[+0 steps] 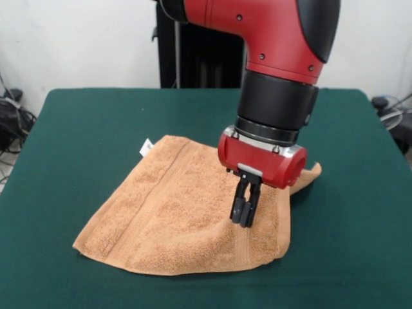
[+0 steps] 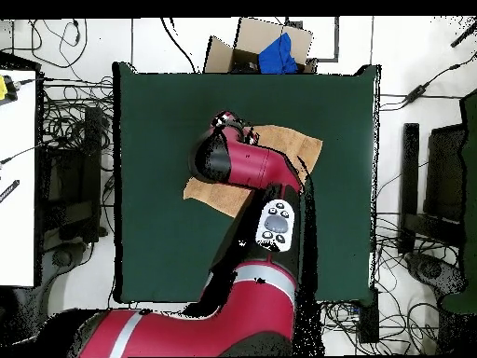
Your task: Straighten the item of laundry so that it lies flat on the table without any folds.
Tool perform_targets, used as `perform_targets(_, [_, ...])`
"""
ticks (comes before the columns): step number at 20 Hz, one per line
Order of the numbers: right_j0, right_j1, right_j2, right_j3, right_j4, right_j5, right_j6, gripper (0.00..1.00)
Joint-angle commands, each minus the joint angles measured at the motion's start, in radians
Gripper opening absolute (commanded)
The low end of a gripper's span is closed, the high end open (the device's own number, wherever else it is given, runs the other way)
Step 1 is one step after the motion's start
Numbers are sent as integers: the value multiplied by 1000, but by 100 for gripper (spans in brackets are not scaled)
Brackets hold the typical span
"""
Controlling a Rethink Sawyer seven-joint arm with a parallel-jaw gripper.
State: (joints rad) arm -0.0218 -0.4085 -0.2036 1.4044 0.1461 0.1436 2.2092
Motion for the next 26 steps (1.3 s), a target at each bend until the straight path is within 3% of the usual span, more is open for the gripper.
perform_targets(1, [-28,33,143,97,-46,24,58,0])
perform_targets(26, [-47,158,201,81,-99,-4,35,0])
